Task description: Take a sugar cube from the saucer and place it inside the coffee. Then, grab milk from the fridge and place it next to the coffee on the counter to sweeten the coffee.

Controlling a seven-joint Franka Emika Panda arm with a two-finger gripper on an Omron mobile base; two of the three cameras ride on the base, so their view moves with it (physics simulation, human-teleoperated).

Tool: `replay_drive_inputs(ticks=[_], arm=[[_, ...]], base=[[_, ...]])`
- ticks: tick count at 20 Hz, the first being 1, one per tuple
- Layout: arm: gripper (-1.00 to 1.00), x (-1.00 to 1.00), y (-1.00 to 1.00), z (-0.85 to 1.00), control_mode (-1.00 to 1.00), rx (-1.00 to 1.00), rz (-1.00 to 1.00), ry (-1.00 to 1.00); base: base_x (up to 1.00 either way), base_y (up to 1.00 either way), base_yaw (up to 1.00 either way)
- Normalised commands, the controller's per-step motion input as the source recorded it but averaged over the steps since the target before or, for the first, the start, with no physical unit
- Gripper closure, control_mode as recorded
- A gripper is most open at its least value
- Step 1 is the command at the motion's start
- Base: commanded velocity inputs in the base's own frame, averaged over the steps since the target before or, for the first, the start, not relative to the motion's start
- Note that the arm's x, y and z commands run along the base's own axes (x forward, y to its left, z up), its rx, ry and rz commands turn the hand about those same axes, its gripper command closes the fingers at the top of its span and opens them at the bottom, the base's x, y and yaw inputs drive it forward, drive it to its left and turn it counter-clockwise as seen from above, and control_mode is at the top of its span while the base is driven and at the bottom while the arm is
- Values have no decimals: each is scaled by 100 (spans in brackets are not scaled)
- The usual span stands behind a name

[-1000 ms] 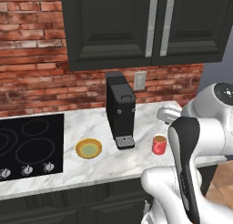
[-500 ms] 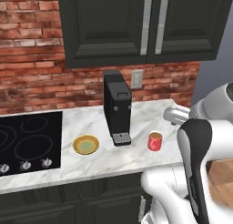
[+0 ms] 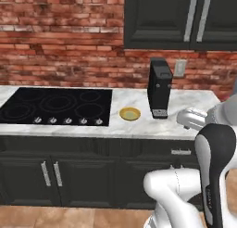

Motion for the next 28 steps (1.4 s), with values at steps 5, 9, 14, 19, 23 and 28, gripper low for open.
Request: replay_drive_inputs(ticks=[5, 9, 14, 19, 23, 28], arm=[[-100, 0, 0, 0, 100, 0, 0, 0], [-100, 0, 0, 0, 100, 0, 0, 0], [-100, 0, 0, 0, 100, 0, 0, 0], [-100, 0, 0, 0, 100, 0, 0, 0], [-100, 0, 0, 0, 100, 0, 0, 0], [-100, 0, 0, 0, 100, 0, 0, 0]], base=[[-8, 64, 80], [-3, 53, 84], [0, 50, 85], [1, 38, 84], [12, -2, 71], [0, -20, 54]])
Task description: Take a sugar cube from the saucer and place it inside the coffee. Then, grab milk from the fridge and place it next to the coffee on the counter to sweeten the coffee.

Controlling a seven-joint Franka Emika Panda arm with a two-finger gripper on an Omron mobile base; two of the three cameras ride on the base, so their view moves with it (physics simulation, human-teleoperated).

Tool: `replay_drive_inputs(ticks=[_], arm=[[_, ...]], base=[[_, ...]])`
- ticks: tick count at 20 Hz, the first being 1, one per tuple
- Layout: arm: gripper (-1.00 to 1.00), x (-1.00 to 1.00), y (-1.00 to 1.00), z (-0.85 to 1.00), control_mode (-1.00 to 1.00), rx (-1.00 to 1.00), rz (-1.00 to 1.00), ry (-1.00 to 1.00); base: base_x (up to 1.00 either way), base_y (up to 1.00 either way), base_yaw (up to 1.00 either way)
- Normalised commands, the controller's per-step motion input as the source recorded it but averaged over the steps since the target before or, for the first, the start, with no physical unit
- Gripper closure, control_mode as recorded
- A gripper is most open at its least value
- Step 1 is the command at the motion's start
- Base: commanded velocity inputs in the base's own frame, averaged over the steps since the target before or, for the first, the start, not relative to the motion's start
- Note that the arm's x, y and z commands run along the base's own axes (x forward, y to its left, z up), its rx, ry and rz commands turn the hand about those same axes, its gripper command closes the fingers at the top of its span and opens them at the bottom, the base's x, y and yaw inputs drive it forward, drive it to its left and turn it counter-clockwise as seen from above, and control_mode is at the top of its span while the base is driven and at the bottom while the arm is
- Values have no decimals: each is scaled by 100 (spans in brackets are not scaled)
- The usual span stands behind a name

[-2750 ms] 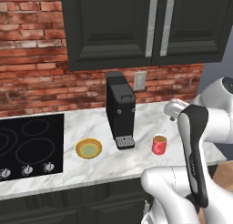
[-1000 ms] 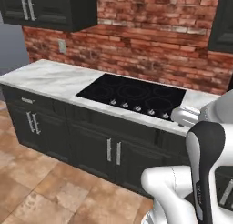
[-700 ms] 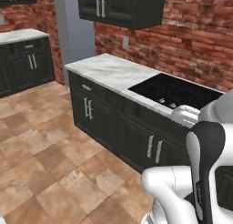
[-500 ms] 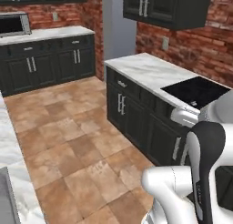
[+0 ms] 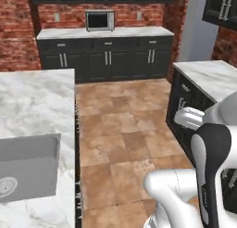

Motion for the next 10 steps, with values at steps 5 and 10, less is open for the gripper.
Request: replay_drive_inputs(ticks=[5, 10], arm=[[-100, 0, 0, 0, 100, 0, 0, 0], [-100, 0, 0, 0, 100, 0, 0, 0]], base=[[0, -22, 59], [0, -43, 57]])
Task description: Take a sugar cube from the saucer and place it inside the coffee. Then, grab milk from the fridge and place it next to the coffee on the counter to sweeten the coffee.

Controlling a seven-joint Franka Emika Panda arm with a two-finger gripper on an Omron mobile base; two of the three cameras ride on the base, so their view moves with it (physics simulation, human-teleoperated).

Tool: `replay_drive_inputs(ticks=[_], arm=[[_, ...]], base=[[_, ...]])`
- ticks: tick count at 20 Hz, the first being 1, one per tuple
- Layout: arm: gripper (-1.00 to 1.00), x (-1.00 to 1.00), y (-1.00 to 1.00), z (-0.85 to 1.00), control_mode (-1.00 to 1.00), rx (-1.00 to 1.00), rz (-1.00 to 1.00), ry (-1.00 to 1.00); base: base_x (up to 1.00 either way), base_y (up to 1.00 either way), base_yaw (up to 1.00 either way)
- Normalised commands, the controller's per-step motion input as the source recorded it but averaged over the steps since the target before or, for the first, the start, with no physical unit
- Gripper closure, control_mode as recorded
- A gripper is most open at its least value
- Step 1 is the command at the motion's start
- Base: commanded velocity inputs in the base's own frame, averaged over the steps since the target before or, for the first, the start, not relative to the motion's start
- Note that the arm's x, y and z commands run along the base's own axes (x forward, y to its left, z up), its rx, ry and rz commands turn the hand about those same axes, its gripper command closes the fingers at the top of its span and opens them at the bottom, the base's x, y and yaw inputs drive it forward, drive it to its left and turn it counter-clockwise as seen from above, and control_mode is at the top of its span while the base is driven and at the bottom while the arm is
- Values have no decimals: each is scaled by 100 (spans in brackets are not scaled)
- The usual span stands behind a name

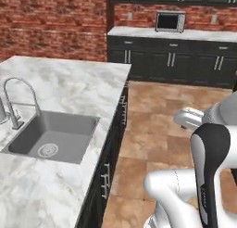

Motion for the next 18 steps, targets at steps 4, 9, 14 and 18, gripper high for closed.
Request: replay_drive_inputs(ticks=[4, 9, 14, 18], arm=[[-100, 0, 0, 0, 100, 0, 0, 0], [-100, 0, 0, 0, 100, 0, 0, 0], [-100, 0, 0, 0, 100, 0, 0, 0], [-100, 0, 0, 0, 100, 0, 0, 0]], base=[[0, -48, 56], [-26, -39, 68], [-33, 13, 79], [-5, 58, 76]])
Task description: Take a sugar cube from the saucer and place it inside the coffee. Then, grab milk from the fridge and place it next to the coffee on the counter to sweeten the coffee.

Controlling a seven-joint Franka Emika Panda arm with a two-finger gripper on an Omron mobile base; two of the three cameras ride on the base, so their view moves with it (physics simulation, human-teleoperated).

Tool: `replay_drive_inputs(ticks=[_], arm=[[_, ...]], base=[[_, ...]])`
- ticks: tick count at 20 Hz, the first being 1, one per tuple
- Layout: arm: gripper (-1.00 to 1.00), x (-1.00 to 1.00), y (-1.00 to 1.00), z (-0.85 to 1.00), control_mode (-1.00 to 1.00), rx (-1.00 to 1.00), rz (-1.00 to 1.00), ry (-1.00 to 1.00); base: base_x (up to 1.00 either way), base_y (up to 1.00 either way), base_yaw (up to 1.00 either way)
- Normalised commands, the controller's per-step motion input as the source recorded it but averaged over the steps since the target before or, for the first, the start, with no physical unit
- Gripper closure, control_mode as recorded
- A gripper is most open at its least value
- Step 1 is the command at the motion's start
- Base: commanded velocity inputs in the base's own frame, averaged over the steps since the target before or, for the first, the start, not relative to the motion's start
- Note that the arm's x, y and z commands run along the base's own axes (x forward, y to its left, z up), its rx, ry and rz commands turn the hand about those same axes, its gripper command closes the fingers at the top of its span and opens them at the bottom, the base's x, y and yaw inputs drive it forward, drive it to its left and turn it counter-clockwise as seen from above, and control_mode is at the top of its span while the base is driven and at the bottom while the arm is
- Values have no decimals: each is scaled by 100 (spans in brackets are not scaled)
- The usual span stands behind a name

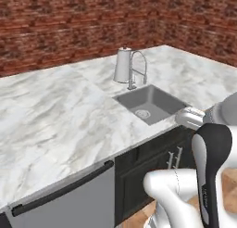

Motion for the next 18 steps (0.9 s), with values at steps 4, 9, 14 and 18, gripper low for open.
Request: replay_drive_inputs(ticks=[4, 9, 14, 18], arm=[[-100, 0, 0, 0, 100, 0, 0, 0], [-100, 0, 0, 0, 100, 0, 0, 0], [-100, 0, 0, 0, 100, 0, 0, 0], [-100, 0, 0, 0, 100, 0, 0, 0]], base=[[0, 69, 72], [0, 74, 73], [1, 89, 62], [5, 94, 56]])
